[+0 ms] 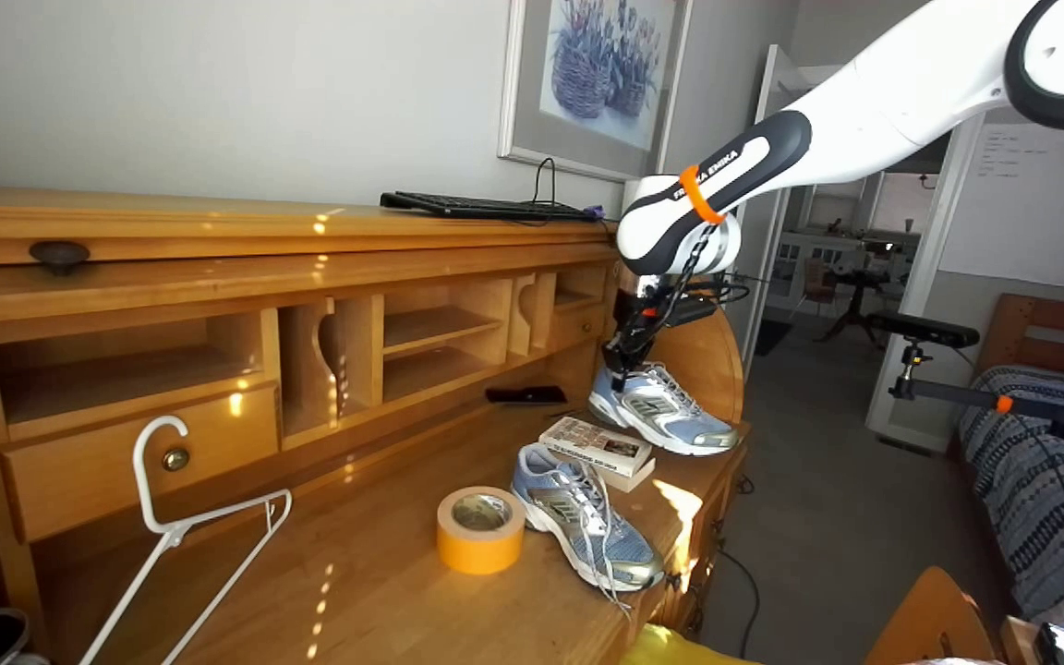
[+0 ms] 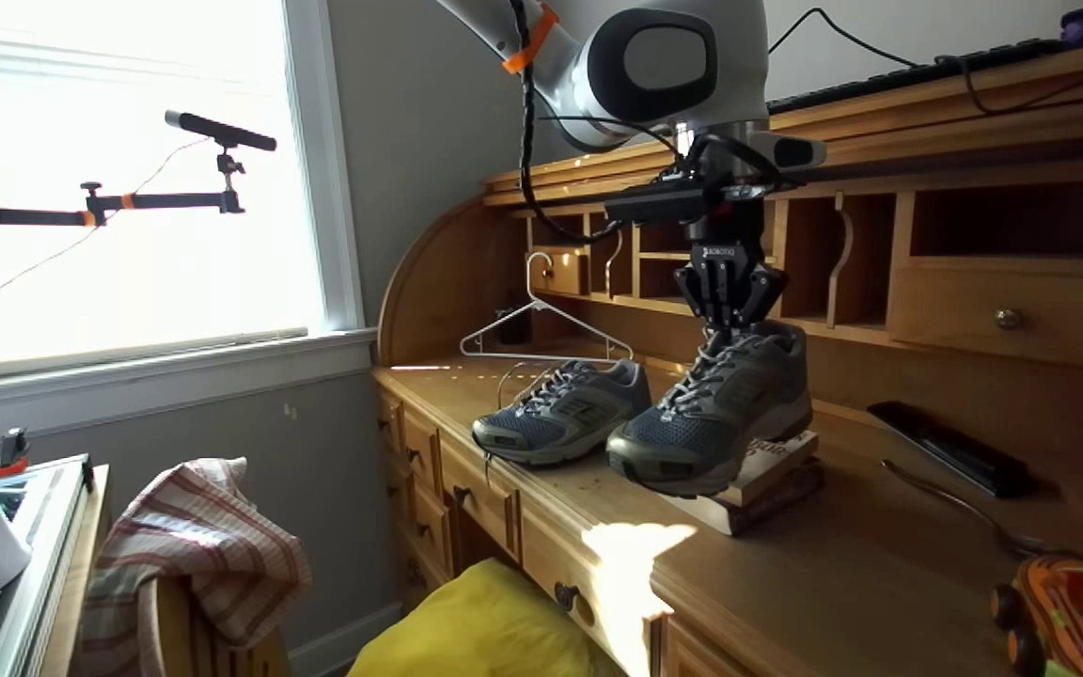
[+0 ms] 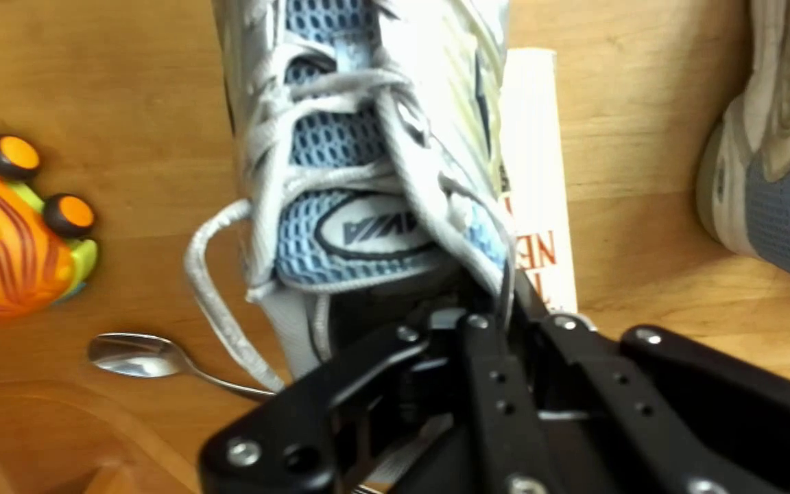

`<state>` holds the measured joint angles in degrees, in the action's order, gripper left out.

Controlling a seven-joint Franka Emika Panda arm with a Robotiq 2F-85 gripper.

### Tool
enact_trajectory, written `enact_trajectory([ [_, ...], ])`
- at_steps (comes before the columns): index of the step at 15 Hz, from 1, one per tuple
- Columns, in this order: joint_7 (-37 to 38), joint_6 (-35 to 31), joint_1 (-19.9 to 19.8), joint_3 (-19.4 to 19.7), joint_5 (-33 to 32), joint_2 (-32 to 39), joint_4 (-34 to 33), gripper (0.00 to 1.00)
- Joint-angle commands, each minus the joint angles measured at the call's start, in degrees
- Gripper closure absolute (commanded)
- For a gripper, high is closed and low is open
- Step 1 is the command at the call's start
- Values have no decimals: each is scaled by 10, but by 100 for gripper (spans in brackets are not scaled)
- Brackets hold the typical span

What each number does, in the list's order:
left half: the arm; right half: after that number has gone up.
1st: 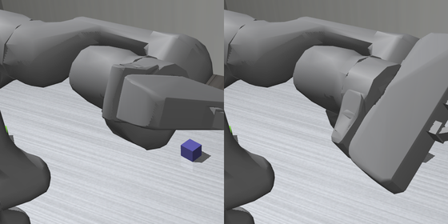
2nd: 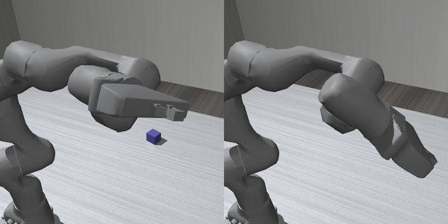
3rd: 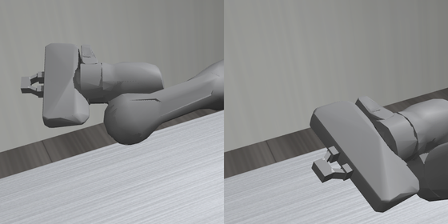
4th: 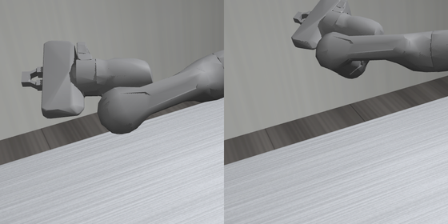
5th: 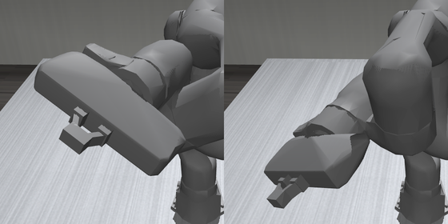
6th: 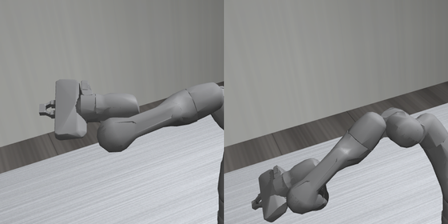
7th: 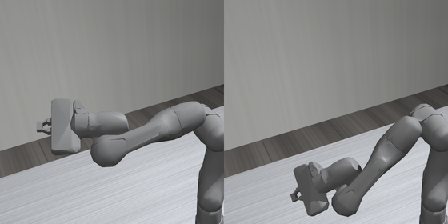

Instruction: Move the sneakers to the right and stack them together.

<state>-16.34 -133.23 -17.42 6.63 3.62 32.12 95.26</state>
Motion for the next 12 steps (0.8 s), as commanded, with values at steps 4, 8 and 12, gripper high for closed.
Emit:
enact_trajectory([
  [4,-8,-99,-16,32,-44,-13,52,98],
  [8,-18,-130,-37,28,-37,6,48,98],
  [12,-40,-154,-62,12,-24,32,34,98],
])
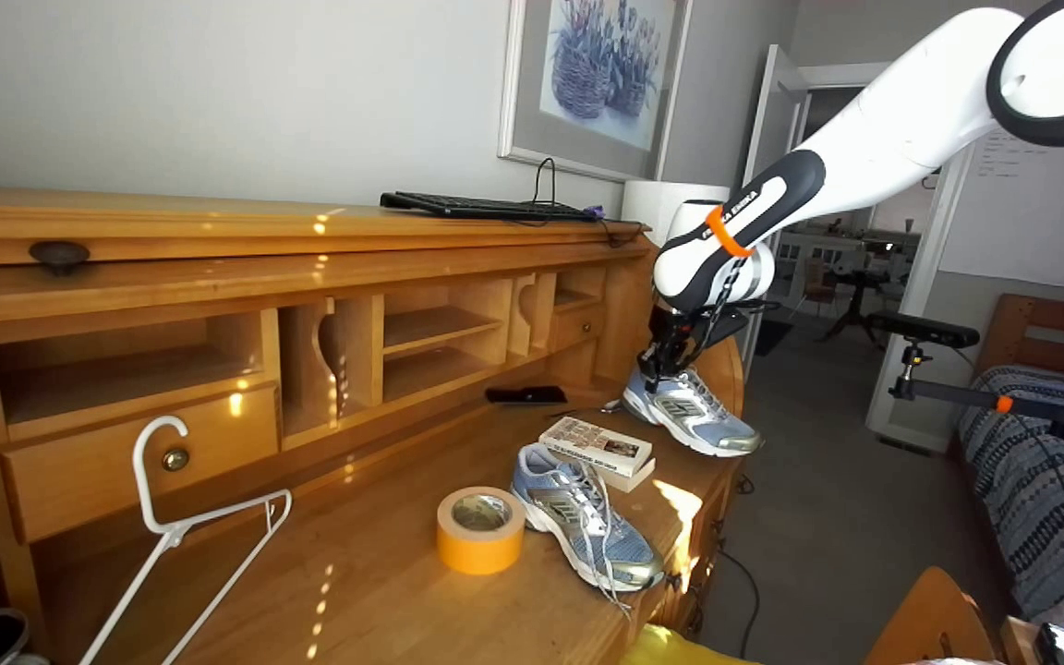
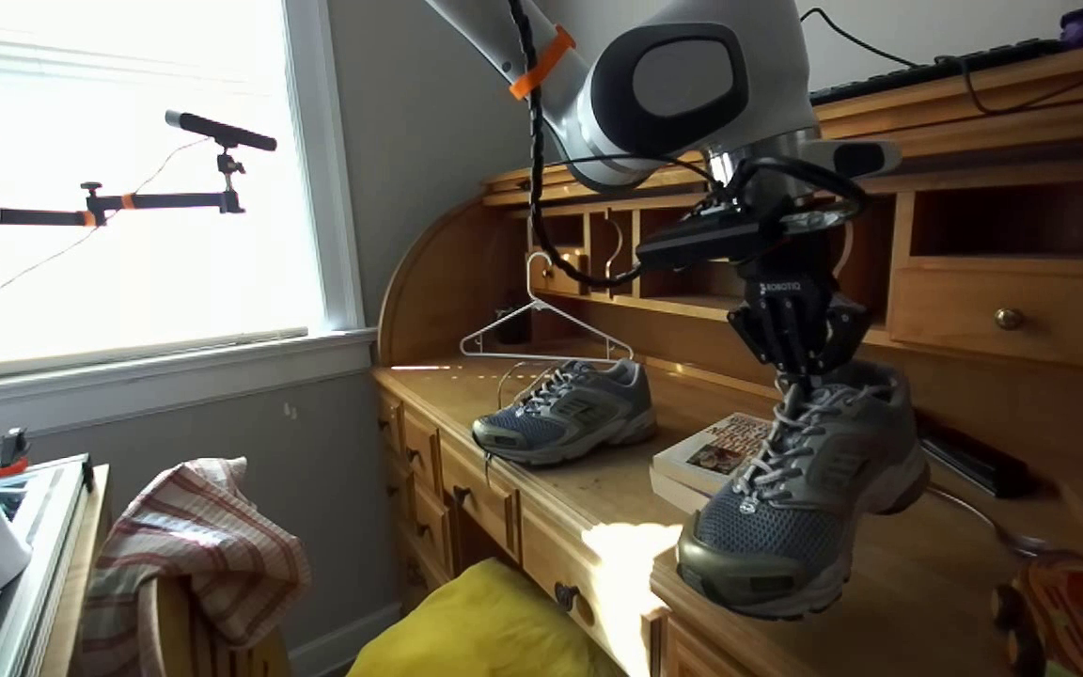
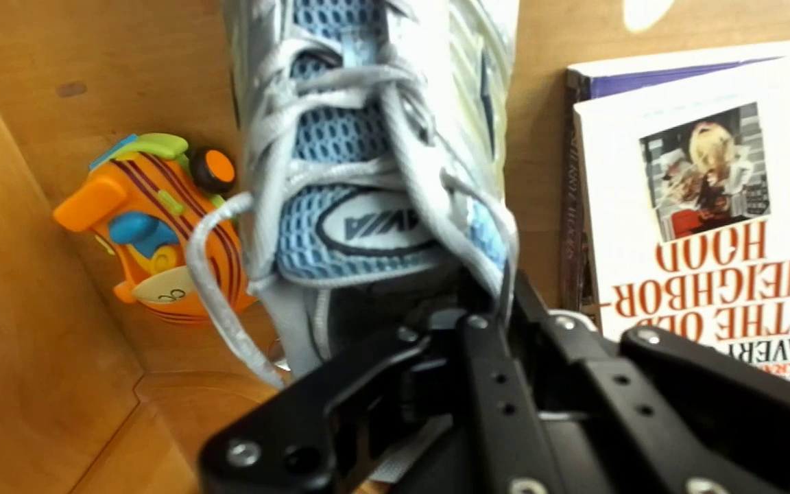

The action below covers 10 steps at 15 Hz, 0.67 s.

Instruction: Move the sneakers to the right and stack them together.

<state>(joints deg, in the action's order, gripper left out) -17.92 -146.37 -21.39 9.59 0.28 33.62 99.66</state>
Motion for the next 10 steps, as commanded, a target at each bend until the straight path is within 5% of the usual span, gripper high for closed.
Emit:
enact_trajectory([
  [1,-28,-26,-26,-20,9,22,-13,98],
  [3,-32,-33,-32,-25,9,36,-24,98],
  [4,-29,-35,-34,-28,11,42,-29,65],
  [6,-16,-42,-34,-28,13,53,-40,58],
  [10,-5,-35,-33,-33,21,48,-48,27],
])
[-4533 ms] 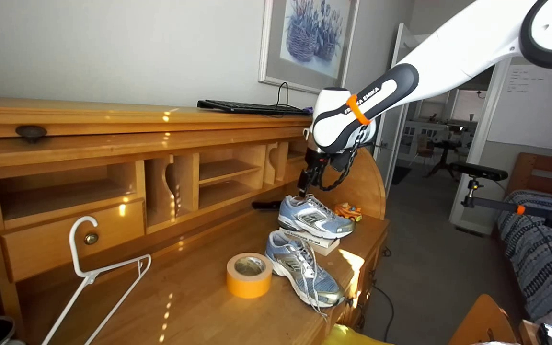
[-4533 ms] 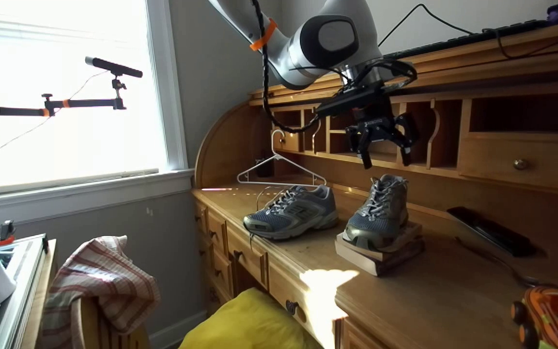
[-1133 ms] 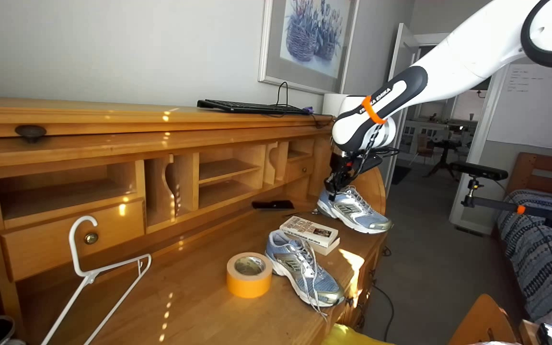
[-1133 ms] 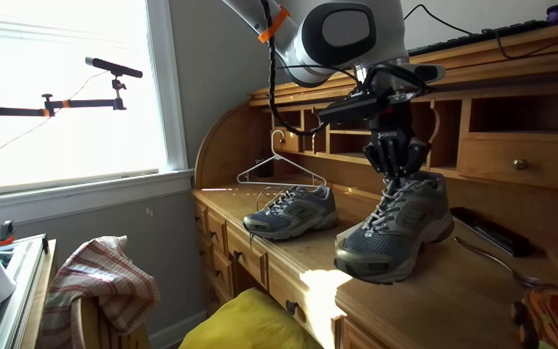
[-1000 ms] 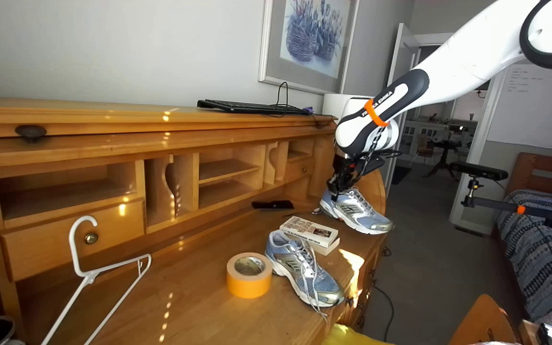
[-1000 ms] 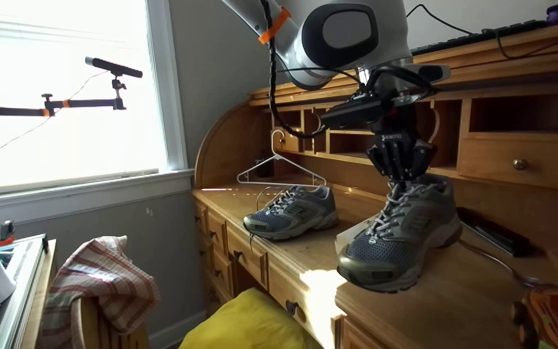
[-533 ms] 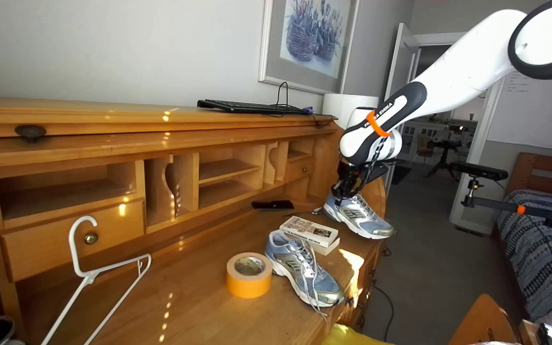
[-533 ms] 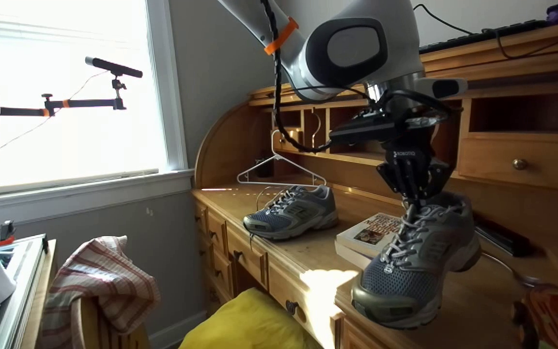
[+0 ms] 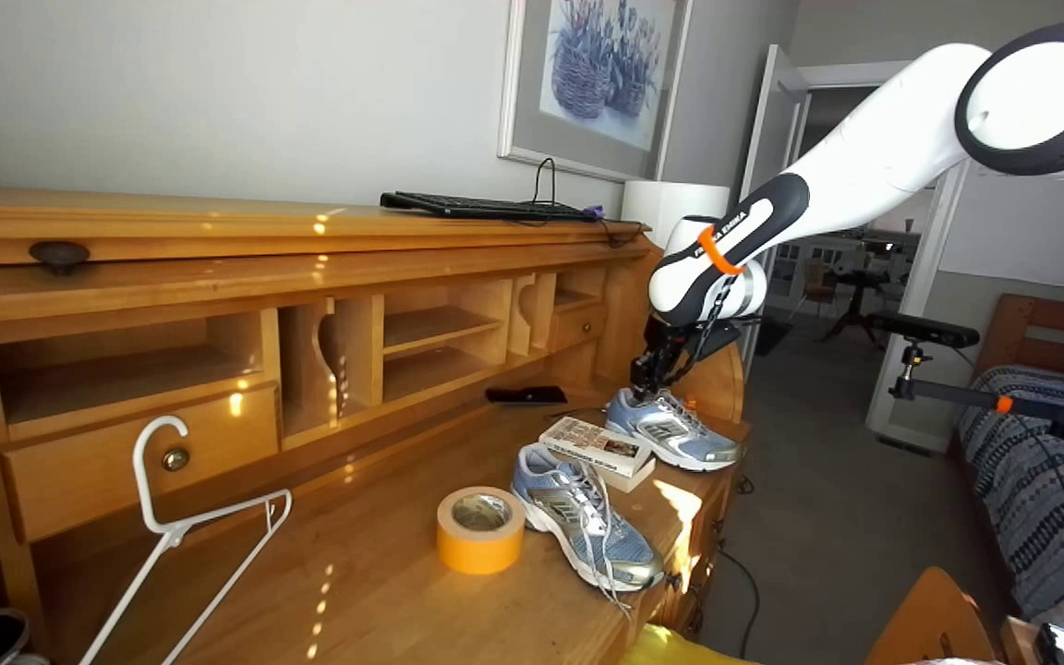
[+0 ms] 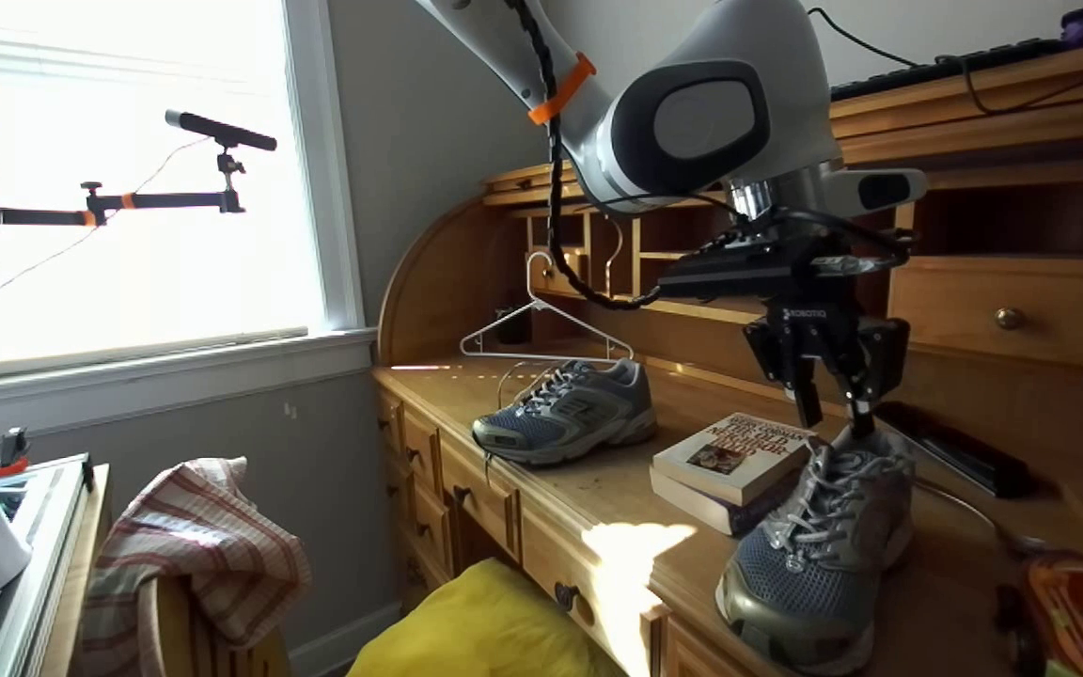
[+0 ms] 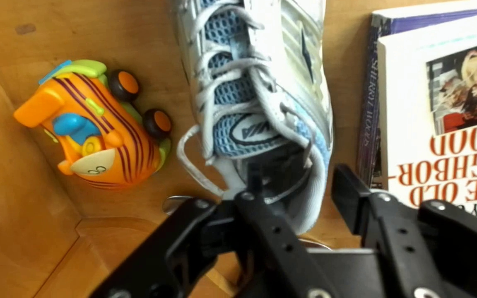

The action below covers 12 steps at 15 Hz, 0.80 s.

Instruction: Move the sneakers to the right and stack them together.

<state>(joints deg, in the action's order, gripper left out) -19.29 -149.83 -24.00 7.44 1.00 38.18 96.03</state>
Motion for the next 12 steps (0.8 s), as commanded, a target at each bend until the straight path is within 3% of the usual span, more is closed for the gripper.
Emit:
enact_trajectory([
  [1,10,7,-9,-18,22,-9,-6,20],
  [4,20,50,5,-26,33,-39,8,1],
  [7,1,111,11,-58,53,-51,3,0],
  [12,30,216,69,-70,44,-38,-17,0],
])
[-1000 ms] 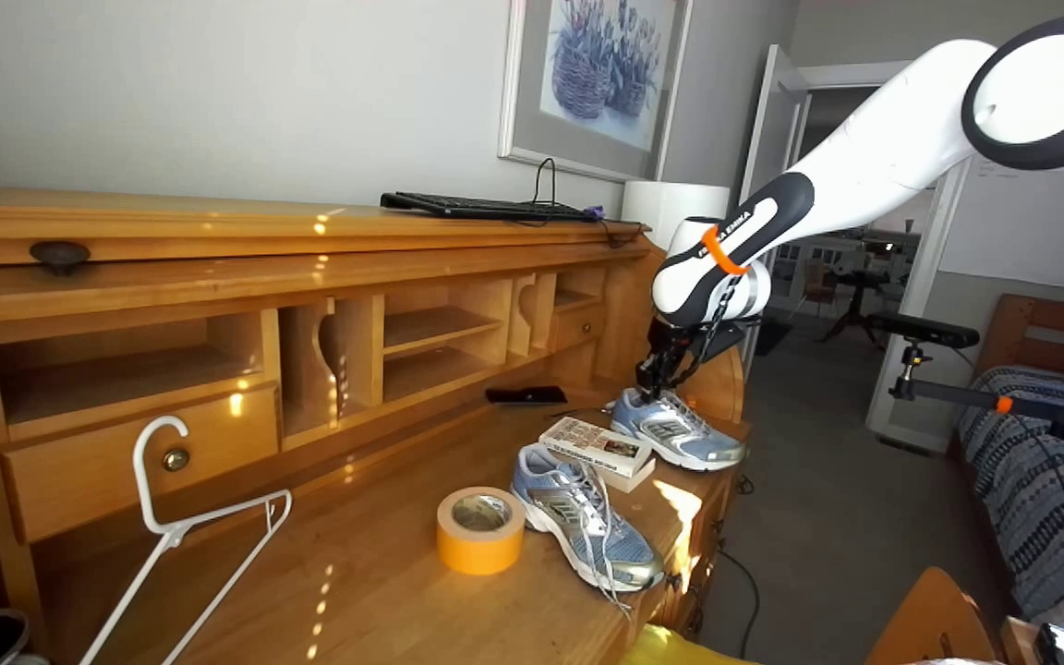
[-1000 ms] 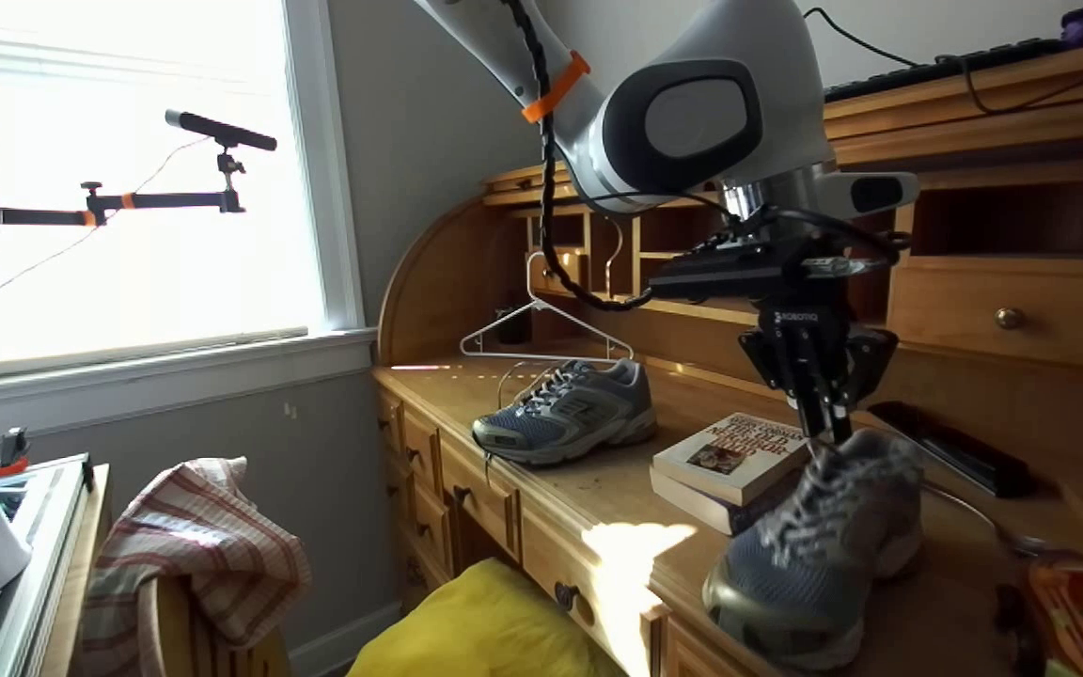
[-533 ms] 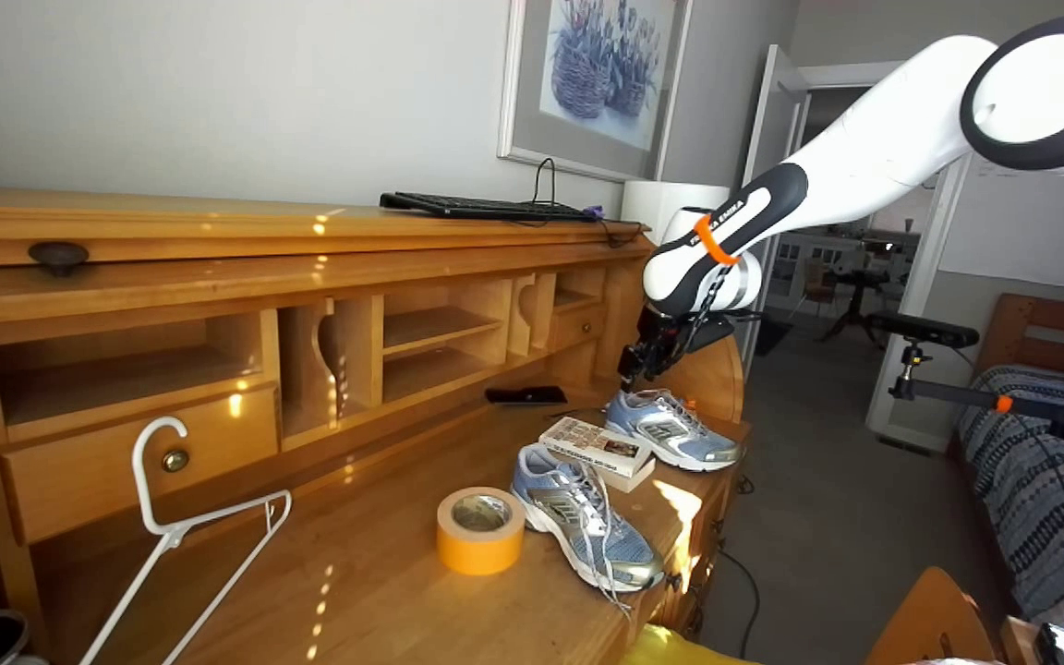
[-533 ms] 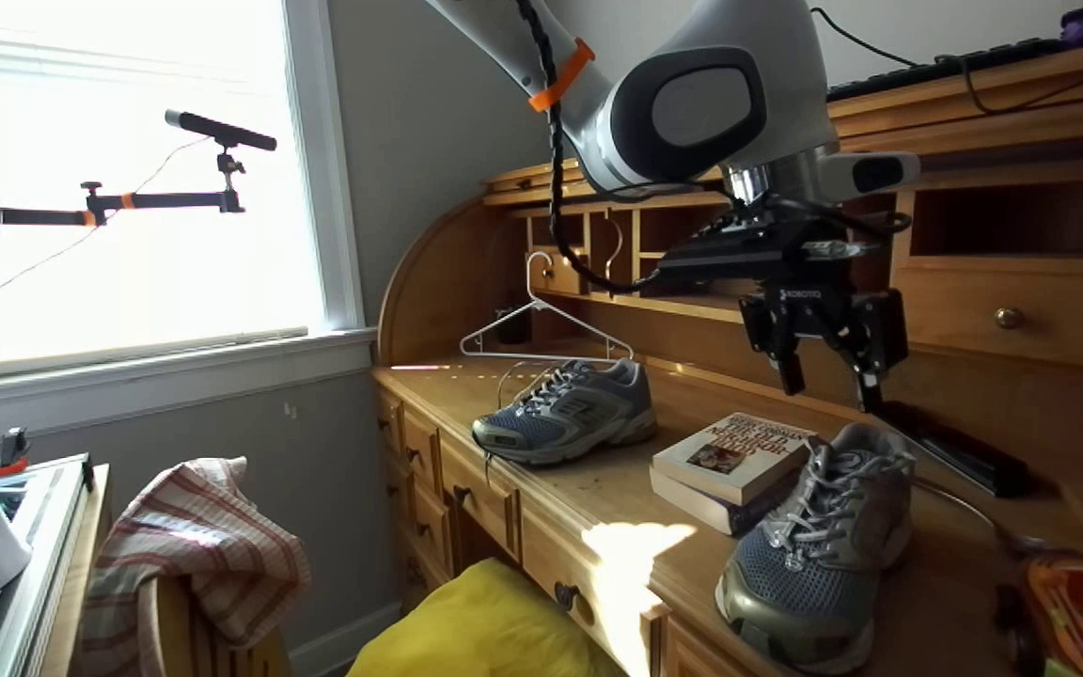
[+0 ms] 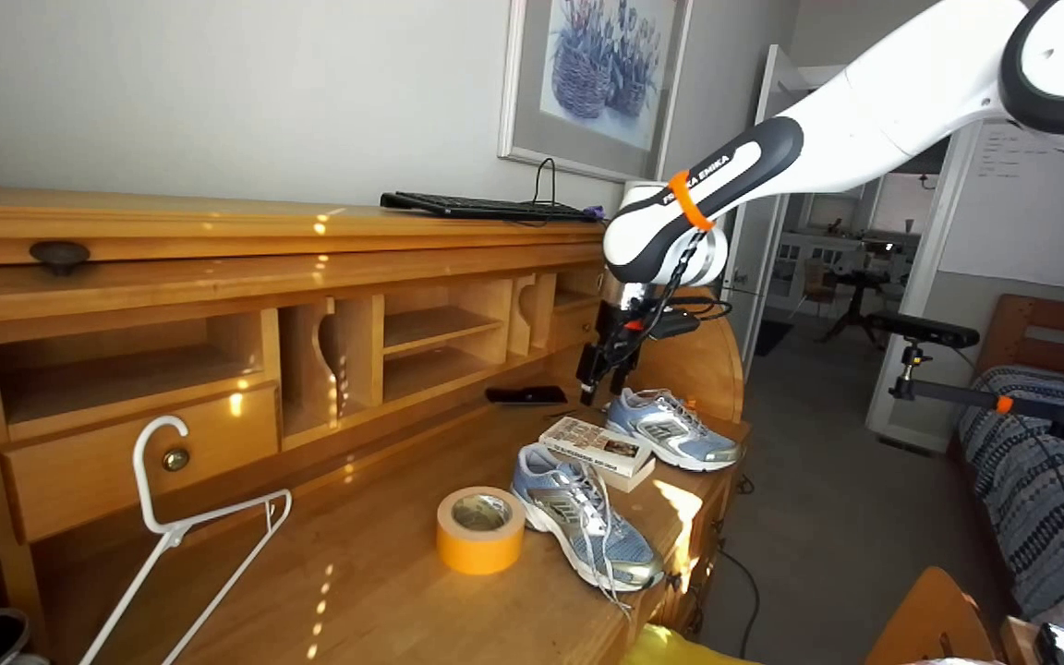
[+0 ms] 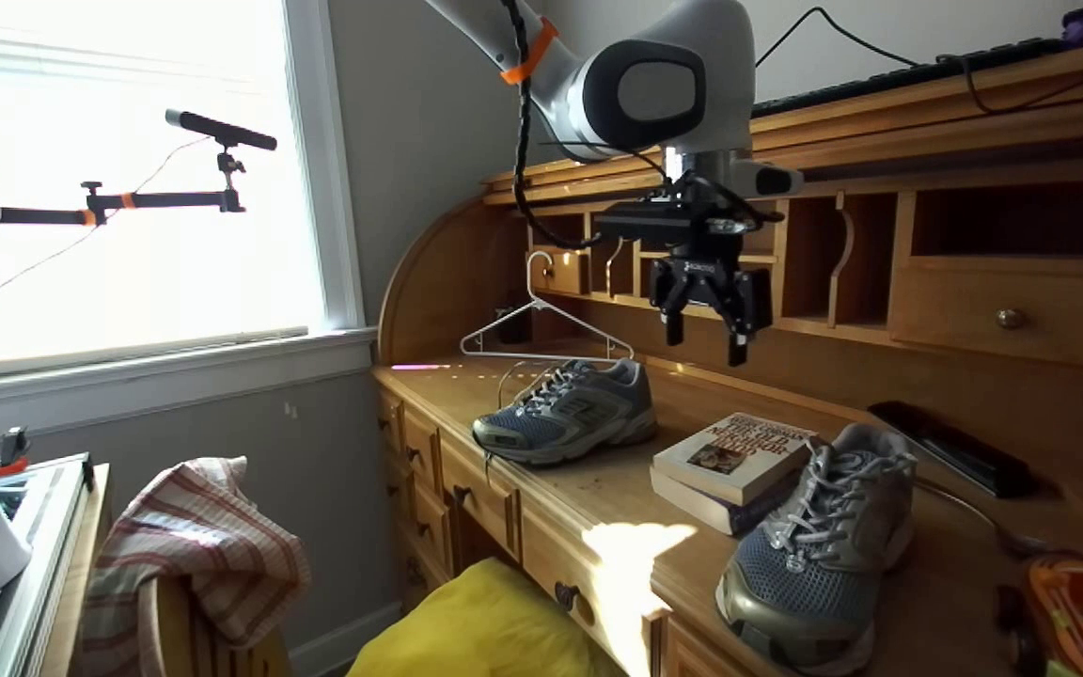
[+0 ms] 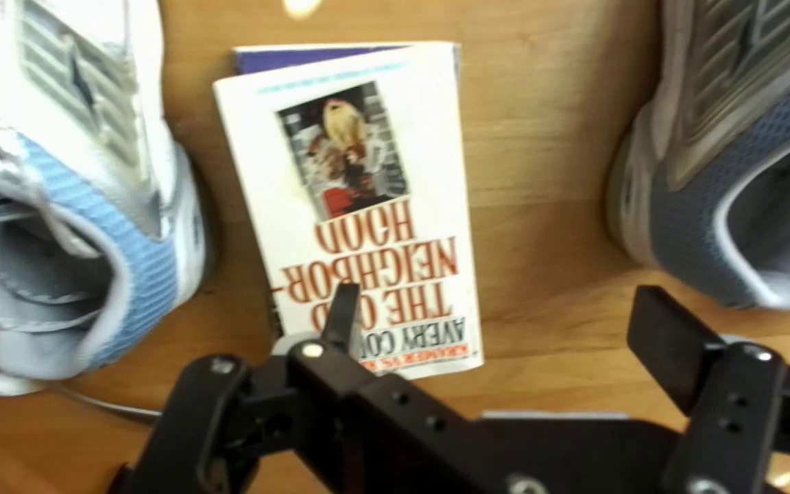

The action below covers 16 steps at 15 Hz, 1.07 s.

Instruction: Move the sneakers to the right and stack them together.

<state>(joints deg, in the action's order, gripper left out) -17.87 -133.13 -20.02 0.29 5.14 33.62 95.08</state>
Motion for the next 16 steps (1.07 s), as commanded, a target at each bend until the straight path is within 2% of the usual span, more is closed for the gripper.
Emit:
enact_trajectory([
  [1,27,54,43,4,-1,14,-11,0],
  [4,45,43,72,5,-6,38,-21,0],
  [6,36,57,76,-3,2,58,-39,0],
  [9,46,55,94,8,-18,74,-43,0],
  [10,46,52,98,12,-25,79,-44,3],
  [11,50,47,102,18,-35,84,-45,27],
  [13,41,41,102,19,-47,89,-45,32],
  [16,18,65,88,9,-46,84,-49,56],
])
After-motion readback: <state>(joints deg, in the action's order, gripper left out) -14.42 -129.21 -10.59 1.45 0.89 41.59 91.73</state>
